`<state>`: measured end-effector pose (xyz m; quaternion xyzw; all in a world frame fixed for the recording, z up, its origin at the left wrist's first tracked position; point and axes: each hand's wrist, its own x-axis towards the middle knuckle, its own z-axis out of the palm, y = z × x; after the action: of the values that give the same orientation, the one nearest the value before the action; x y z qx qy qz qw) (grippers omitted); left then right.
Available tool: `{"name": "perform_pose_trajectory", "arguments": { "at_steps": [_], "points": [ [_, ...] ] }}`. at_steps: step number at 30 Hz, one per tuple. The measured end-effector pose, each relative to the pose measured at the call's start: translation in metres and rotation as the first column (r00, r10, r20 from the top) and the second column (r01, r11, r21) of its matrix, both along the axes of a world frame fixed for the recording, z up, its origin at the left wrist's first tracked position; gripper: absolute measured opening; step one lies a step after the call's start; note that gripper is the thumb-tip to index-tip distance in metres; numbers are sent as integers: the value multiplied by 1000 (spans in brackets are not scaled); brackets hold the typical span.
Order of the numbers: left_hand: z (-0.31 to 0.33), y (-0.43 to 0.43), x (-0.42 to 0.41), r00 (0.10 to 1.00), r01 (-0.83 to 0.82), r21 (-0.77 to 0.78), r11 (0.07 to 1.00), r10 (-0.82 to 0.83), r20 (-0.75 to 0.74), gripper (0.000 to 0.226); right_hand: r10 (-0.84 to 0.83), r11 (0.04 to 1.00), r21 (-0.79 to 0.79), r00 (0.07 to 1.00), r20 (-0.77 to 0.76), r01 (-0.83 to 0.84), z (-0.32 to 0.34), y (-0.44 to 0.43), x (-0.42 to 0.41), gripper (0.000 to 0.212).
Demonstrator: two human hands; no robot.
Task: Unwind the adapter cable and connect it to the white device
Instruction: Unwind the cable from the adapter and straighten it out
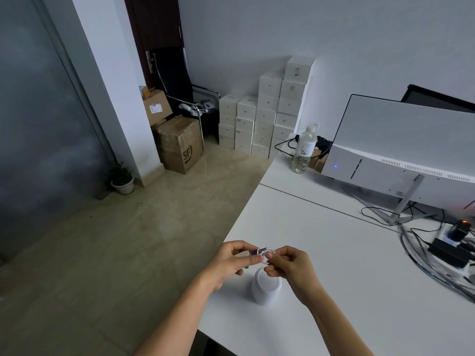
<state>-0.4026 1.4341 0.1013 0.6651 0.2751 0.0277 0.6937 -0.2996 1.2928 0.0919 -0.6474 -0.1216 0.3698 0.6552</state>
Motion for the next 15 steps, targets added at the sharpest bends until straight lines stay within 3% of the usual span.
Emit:
{"name": "perform_pose_trajectory", "arguments": {
  "at_steps": [11, 15],
  "points": [
    [-2, 0, 1, 1000, -6, 3, 1000, 6, 0, 14, -33, 999, -5, 998, 56, 33, -1, 6, -3, 21],
    [-2, -1, 1, 999, -33, 7, 999, 33, 2, 13, 26, 996, 86, 999, -26, -24, -1, 3, -1, 14]
  ]
}}
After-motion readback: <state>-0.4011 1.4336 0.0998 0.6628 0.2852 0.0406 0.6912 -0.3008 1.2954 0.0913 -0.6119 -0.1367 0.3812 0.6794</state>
